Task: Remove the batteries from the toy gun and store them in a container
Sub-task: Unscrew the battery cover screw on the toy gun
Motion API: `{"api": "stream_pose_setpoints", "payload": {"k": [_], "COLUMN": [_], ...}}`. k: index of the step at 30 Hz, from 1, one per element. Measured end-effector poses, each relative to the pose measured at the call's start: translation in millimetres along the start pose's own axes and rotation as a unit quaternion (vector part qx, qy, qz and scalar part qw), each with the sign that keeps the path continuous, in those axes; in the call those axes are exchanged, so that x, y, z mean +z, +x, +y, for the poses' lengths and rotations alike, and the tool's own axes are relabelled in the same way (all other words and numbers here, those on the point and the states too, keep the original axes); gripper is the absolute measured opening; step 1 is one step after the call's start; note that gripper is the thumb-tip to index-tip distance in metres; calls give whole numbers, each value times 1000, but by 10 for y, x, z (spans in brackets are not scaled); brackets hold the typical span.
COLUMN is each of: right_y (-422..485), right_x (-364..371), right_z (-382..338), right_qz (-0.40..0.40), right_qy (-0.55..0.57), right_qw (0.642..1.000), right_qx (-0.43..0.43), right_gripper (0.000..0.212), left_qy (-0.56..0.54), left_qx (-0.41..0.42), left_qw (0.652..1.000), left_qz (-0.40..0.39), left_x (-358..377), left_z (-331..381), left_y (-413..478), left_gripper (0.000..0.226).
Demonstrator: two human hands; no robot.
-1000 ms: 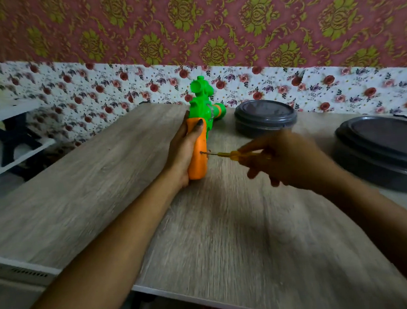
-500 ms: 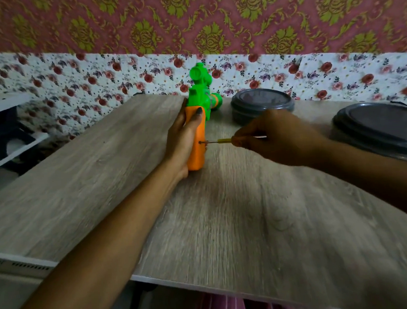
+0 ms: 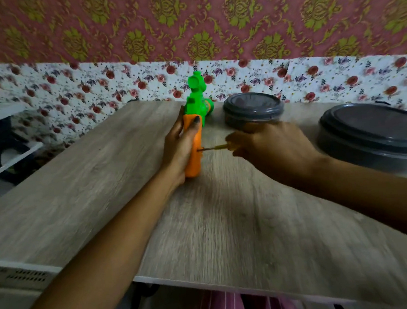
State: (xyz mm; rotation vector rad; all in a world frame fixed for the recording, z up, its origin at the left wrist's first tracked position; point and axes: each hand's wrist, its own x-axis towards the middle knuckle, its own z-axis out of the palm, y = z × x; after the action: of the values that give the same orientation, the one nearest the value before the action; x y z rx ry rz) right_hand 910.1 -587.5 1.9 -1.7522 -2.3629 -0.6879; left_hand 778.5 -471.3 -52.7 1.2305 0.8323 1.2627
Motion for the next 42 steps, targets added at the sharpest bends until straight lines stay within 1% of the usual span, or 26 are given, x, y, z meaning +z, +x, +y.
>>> {"api": "stream_pose_setpoints", "payload": {"k": [3,5,6,8,10,11,13,14,16,18,20,21,23,25,26,27,29,32,34,40,41,42], "right_y": [14,88,115,125,74,35,-34,-56,-84,-79,-59,-46,-5,20,29,37,64,98,89,43,33,28], "right_x": [-91,-97,-89,-45,23,67,136,167,213,236,228,207,142,55,8,-33,-76,-81,-67,1,5,2], "right_z": [0,40,58,78,49,25,-18,-25,-18,-27,-48,-73,-102,-86,-83,-82,-70,-76,-100,-107,-119,-136], "right_qz": [-55,-85,-90,-67,-18,31,150,195,255,281,255,223,124,9,-25,-40,-35,18,55,158,161,149], "right_qy": [130,230,267,285,259,234,158,108,27,9,33,44,45,71,99,129,165,177,183,154,137,114], "right_qw": [986,961,948,944,955,963,975,975,964,956,965,973,991,996,992,987,978,973,971,972,975,981], "right_qx": [84,130,146,154,146,127,48,2,-63,-81,-59,-39,10,57,76,91,123,144,144,79,65,58], "right_gripper": [37,30,27,23,19,16,11,11,8,8,13,20,35,39,42,43,34,21,20,15,16,20], "left_qy": [22,19,16,12,5,2,-2,-8,-22,-26,-31,-36,-39,-26,-21,-19,-11,-5,-11,-23,-27,-29], "left_qx": [9,1,-6,-15,-20,-20,-22,-25,-30,-36,-36,-36,-40,-42,-41,-39,-27,-25,-29,-28,-29,-30], "left_qw": [1000,1000,1000,1000,1000,1000,1000,1000,999,999,999,999,998,999,999,999,1000,1000,1000,999,999,999], "left_qz": [-5,-12,-12,-7,-5,-5,-8,-8,-5,-1,-2,-4,-6,-6,-6,-6,-9,-7,-4,-19,-18,-16], "left_x": [8,-4,-15,-23,-21,-21,-26,-29,-31,-37,-48,-53,-58,-63,-65,-61,-49,-42,-52,-49,-49,-52], "left_z": [-3,-10,-8,-7,-11,-11,-15,-14,-16,-9,4,13,33,32,22,18,14,11,26,26,26,38], "left_y": [0,9,12,18,20,23,32,31,31,29,27,25,23,16,22,27,10,6,-5,-14,-14,-16], "left_gripper": [38,38,37,37,38,38,37,37,37,40,34,28,24,23,24,25,24,30,22,23,21,19]}}
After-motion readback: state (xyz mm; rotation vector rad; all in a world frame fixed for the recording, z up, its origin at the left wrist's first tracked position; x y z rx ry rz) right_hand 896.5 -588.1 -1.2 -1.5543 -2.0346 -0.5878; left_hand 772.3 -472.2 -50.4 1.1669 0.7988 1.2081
